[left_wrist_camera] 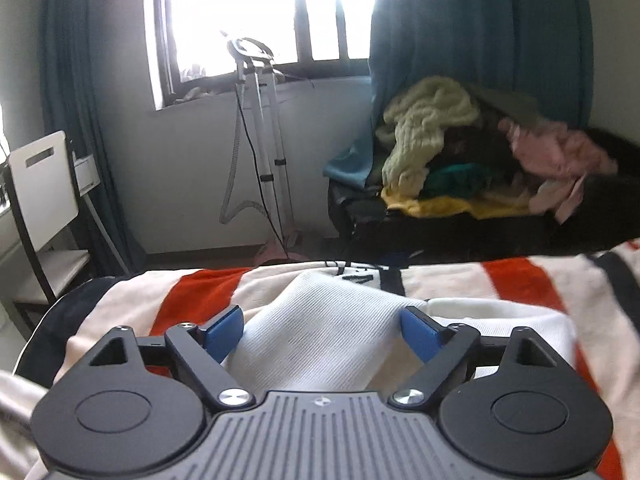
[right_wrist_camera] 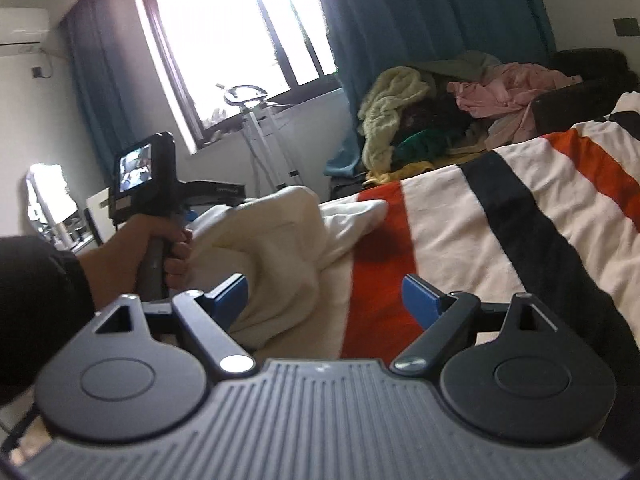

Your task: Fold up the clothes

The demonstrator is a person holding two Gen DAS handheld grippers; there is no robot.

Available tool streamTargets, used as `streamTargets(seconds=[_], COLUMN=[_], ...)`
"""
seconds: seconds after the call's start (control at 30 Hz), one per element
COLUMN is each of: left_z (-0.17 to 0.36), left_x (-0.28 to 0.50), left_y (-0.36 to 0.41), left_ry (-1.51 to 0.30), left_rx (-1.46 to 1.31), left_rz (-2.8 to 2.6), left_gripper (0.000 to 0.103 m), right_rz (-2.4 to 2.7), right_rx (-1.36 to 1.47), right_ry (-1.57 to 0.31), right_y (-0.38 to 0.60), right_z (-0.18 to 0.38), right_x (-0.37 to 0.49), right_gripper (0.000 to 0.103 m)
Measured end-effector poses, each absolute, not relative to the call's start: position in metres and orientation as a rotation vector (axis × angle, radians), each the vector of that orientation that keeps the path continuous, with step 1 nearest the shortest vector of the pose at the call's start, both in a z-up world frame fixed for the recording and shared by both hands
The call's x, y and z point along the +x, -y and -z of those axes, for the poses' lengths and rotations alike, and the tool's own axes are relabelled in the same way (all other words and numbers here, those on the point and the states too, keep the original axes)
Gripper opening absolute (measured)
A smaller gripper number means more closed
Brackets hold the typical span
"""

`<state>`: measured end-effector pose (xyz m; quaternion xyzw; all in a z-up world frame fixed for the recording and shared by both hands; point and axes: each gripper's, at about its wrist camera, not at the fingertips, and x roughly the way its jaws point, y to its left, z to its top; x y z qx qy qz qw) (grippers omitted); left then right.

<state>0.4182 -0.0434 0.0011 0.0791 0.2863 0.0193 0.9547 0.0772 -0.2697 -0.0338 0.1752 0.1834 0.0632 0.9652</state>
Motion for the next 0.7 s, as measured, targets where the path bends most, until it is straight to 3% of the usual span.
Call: streamTargets(seconds=[0.03,0.07,0.1,0.13,0.33,0.7], left_z=[0.002,0.004,0.004,0.004,-0.033,-0.091], left_x=[0.426,0.431,0.432,0.432,0.368,0.106], left_y=[0.048,0.051,0.053,0.054,0.059,0.082], left_ry=[-0.598,-0.612,-0.617,-0.622,-0.489,-0.103], left_rx=[0.192,0.215,0.220,0.224,0.182,0.199], left_rz=[-0.041,-0.027,-0.005,0.017,0.085,0.390], left_gripper=[0.058,0.028,0.010,0.004,0.003,0.000], right_rz=[-0.113,-0.098,-0.086,-0.079,-0.059,0.005], right_rx=[0.345,0.342,0.352,0.366,0.387,0.331], right_ry=[-0.368,-0.366,-0.372,-0.384,-0.411,-0.363], right_y=[0.272,0.274,0.277,0.279,0.284,0.277], right_z=[0.037,0.041,0.046,0.049,0.061,0.035], right_x=[0.084,0.091,0.097,0.103,0.114,0.076], right_gripper=[0.086,0.086,0.086,0.086,0.086,0.086])
